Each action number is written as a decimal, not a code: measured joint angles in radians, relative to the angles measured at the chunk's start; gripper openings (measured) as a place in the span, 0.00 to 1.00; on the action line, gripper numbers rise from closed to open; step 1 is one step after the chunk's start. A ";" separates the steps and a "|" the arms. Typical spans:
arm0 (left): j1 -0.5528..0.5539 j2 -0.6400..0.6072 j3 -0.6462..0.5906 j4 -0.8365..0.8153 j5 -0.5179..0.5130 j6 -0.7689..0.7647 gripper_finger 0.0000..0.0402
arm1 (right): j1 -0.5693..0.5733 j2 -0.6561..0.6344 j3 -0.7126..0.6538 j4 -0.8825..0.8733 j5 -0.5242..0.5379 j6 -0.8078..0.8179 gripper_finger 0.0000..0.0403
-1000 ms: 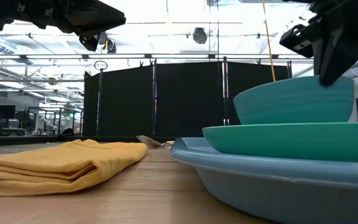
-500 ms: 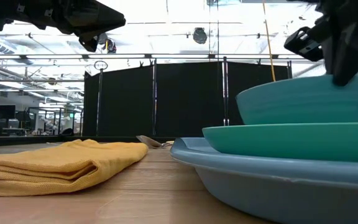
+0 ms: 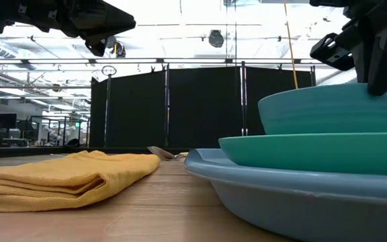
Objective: Set up tray
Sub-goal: Put the blue bowl on top of the light blue plate on the blue tray
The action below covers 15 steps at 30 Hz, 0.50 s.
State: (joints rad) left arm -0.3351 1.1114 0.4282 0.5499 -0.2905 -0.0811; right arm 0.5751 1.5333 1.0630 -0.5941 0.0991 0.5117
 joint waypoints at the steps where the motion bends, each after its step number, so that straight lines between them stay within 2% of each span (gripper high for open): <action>1: 0.000 0.000 0.000 0.000 0.000 0.000 0.12 | 0.000 0.000 0.000 0.000 -0.001 0.001 0.04; 15: 0.000 0.000 0.000 -0.001 0.000 -0.003 0.12 | 0.000 -0.002 -0.001 0.015 0.000 0.002 0.19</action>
State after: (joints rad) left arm -0.3351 1.1114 0.4282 0.5488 -0.2905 -0.0841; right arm 0.5751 1.5315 1.0618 -0.5791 0.0994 0.5138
